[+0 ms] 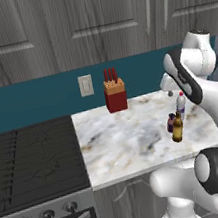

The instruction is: Place the drinks on the dining counter in a tight cluster.

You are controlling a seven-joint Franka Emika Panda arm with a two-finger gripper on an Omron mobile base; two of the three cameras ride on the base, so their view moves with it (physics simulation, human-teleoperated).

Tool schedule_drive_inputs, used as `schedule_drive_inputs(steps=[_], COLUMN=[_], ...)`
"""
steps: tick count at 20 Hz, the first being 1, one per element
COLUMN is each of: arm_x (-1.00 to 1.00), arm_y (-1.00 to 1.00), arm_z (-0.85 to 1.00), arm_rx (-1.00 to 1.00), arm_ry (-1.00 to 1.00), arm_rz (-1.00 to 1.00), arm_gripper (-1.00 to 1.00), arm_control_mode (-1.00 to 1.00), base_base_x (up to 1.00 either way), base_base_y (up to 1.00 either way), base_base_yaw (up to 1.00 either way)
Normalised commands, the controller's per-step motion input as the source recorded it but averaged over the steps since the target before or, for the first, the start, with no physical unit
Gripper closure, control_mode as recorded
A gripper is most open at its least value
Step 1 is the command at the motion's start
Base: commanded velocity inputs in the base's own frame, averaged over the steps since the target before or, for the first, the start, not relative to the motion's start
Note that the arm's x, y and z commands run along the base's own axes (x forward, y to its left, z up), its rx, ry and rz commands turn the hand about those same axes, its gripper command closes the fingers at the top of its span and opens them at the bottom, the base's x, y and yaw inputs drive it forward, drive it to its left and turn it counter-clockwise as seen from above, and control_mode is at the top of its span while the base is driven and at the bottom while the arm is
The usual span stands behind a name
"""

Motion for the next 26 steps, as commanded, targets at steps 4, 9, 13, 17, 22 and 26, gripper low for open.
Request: schedule_drive_inputs(steps=[4, 9, 13, 17, 22, 26], arm_x=[-0.17, -0.07, 0.02, 0.09, 0.21, 0.02], arm_y=[-0.58, -0.05, -0.12, -0.03, -0.07, -0.26], arm_z=[-0.14, -0.51, -0.45, -0.25, -0.19, 0.00], arm_rx=[0.10, 0.13, 0.17, 0.14, 0.14, 0.06], arm_ry=[-0.17, -0.29, -0.34, -0.28, -0.32, -0.27], arm_rz=[0.08, 0.32, 0.33, 0.30, 0.34, 0.35], arm_gripper=[-1.00, -1.00, -1.00, -1.00, -1.00, -1.00], arm_control_mode=[-1.00, -1.00, -1.00, -1.00, -1.00, -1.00], base_base_x=[0.00, 0.00, 0.00, 0.00, 0.00, 0.00], base_base_y=[0.00, 0.00, 0.00, 0.00, 0.00, 0.00], base_base_yaw=[0.00, 0.00, 0.00, 0.00, 0.00, 0.00])
